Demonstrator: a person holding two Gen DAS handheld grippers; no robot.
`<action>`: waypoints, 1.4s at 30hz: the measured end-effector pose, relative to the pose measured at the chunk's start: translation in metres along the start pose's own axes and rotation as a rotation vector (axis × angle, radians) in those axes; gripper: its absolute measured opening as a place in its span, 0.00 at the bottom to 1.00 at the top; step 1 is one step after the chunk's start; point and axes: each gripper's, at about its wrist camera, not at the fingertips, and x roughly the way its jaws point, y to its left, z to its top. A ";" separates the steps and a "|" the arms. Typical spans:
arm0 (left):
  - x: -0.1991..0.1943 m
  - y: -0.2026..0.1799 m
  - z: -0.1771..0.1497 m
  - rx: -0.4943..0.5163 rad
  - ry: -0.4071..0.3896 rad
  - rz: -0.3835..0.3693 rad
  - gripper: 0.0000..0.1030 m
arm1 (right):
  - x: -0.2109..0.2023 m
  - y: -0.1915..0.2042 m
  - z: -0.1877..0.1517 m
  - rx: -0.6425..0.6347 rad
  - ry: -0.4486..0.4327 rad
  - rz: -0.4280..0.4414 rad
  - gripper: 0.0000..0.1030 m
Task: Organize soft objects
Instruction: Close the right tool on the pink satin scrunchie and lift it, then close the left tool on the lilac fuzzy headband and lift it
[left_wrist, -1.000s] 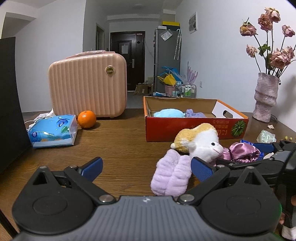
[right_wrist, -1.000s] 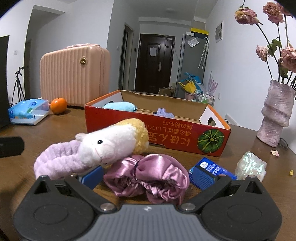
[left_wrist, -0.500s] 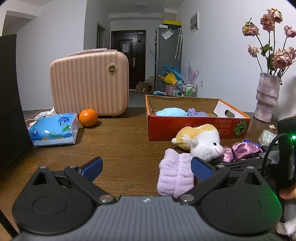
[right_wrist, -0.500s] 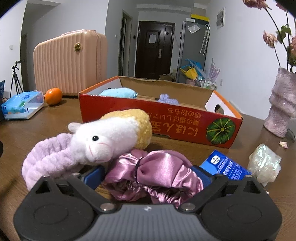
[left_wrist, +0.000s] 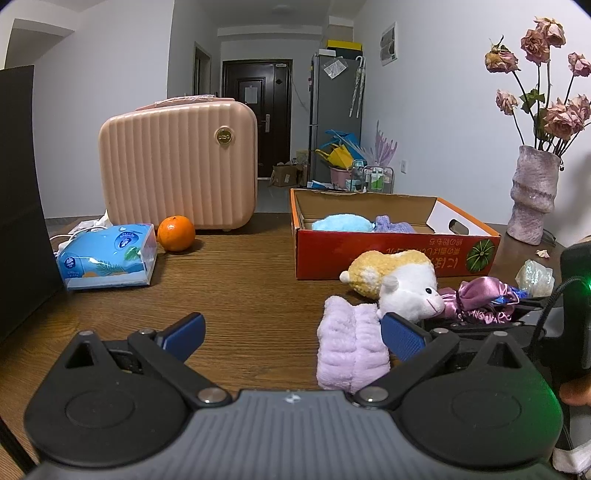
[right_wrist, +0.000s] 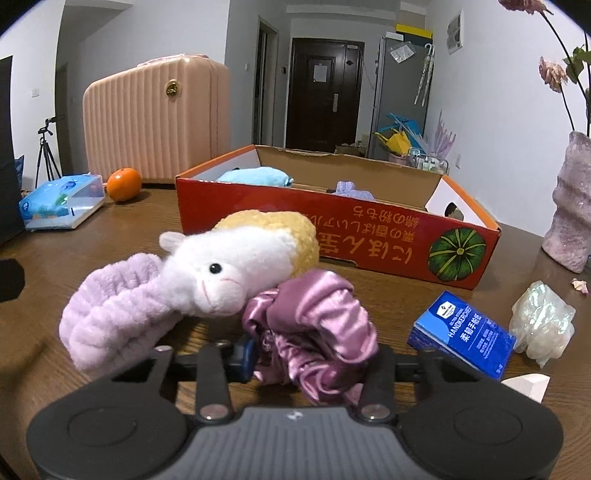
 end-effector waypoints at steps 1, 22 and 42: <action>0.000 0.000 0.000 -0.001 0.000 -0.001 1.00 | -0.002 0.000 -0.001 -0.001 -0.005 -0.001 0.32; 0.005 0.000 -0.002 -0.005 0.012 0.001 1.00 | -0.059 -0.033 -0.010 0.078 -0.164 -0.019 0.27; 0.051 -0.034 -0.010 0.067 0.123 -0.038 1.00 | -0.069 -0.051 -0.011 0.120 -0.200 -0.039 0.28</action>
